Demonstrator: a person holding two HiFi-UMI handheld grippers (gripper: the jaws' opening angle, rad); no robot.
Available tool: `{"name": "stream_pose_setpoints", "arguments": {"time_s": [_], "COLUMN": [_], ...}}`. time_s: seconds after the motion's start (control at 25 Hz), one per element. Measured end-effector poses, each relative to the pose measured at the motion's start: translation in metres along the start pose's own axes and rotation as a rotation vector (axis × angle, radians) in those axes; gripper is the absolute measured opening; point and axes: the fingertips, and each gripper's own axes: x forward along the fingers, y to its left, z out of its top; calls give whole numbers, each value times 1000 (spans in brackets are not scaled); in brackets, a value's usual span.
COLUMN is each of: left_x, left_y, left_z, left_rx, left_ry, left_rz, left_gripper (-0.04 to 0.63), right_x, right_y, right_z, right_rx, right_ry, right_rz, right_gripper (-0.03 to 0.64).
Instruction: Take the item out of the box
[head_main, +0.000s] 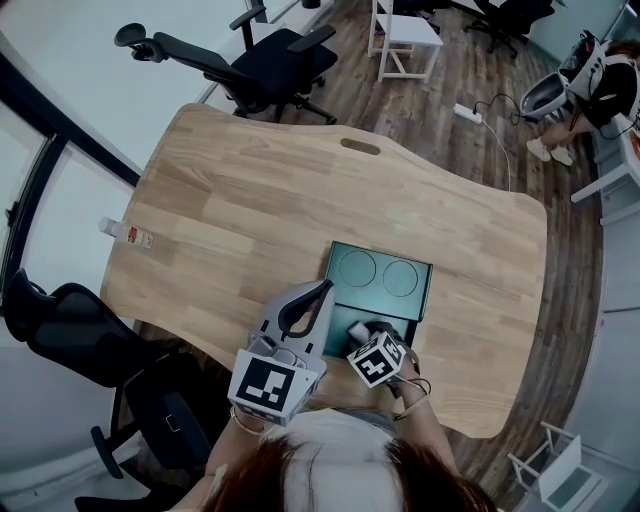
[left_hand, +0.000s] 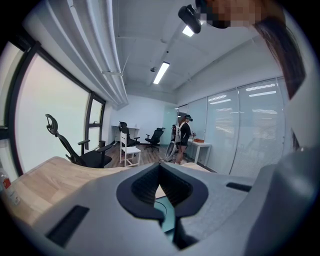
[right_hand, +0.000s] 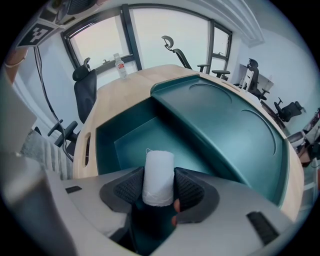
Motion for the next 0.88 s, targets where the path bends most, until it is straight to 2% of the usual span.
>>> {"name": "stream_pose_setpoints", "arguments": {"time_s": [0.32, 0.52, 0.72, 0.88], "left_x": [-5, -9, -14, -22], "left_y": [-2, -6, -11, -16], "left_z": [1, -1, 5, 2], "left_rx": [-2, -2, 34, 21], "left_ry": [-11, -17, -51, -51], "left_rz": [-17, -32, -55, -71], "left_gripper": [5, 5, 5, 5], "right_x": [-3, -15, -29, -37], "right_y": [0, 0, 2, 2], "right_z": [0, 2, 8, 12], "right_rx": [40, 98, 172, 193], "right_ry": [-12, -68, -143, -192], "right_rz": [-7, -25, -37, -61], "right_gripper": [198, 196, 195, 193]}}
